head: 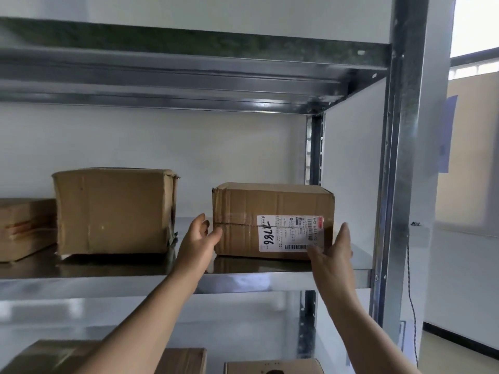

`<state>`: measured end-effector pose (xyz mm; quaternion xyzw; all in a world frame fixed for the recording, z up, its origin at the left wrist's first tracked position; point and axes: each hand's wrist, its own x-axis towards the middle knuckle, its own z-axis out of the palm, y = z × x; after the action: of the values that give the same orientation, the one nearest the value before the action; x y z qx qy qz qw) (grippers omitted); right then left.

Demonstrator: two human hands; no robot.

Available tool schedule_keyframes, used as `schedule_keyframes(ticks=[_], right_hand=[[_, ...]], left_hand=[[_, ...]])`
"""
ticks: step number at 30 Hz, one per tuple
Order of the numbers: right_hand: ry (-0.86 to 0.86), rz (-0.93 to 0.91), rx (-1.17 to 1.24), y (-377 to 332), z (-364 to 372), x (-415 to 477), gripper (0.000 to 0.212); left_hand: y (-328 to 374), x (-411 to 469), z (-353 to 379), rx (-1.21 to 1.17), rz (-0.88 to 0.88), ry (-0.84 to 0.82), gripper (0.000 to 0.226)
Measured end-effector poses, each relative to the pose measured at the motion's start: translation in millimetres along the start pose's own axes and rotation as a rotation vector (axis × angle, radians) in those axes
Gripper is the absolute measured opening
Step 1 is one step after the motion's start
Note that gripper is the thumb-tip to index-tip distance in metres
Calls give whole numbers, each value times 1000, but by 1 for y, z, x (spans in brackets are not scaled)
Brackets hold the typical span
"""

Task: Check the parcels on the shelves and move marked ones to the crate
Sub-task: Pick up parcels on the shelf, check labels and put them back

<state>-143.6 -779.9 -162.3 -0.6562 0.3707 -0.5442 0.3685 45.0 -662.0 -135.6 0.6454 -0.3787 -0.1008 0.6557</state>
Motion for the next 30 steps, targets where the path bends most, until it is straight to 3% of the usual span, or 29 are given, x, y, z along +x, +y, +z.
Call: schedule_keyframes(ticks=[4, 7, 10, 15, 23, 30], right_hand=[[105, -302, 15, -19, -3, -19, 88], [87, -482, 91, -42, 4, -37, 81], [16, -539, 138, -61, 21, -55, 70], [-123, -504, 230, -76, 56, -84, 72], [-308, -338, 268, -98, 134, -122, 53], [-296, -99, 231, -116, 216, -127, 73]], left_hand=[[2, -21, -12, -59, 138, 113, 49], [9, -44, -23, -80, 255, 185, 48], [11, -61, -43, -32, 309, 273, 50], [6, -69, -98, 25, 313, 366, 46], [-4, -53, -193, -51, 182, 384, 53], [-23, 0, -267, -82, 91, 191, 78]])
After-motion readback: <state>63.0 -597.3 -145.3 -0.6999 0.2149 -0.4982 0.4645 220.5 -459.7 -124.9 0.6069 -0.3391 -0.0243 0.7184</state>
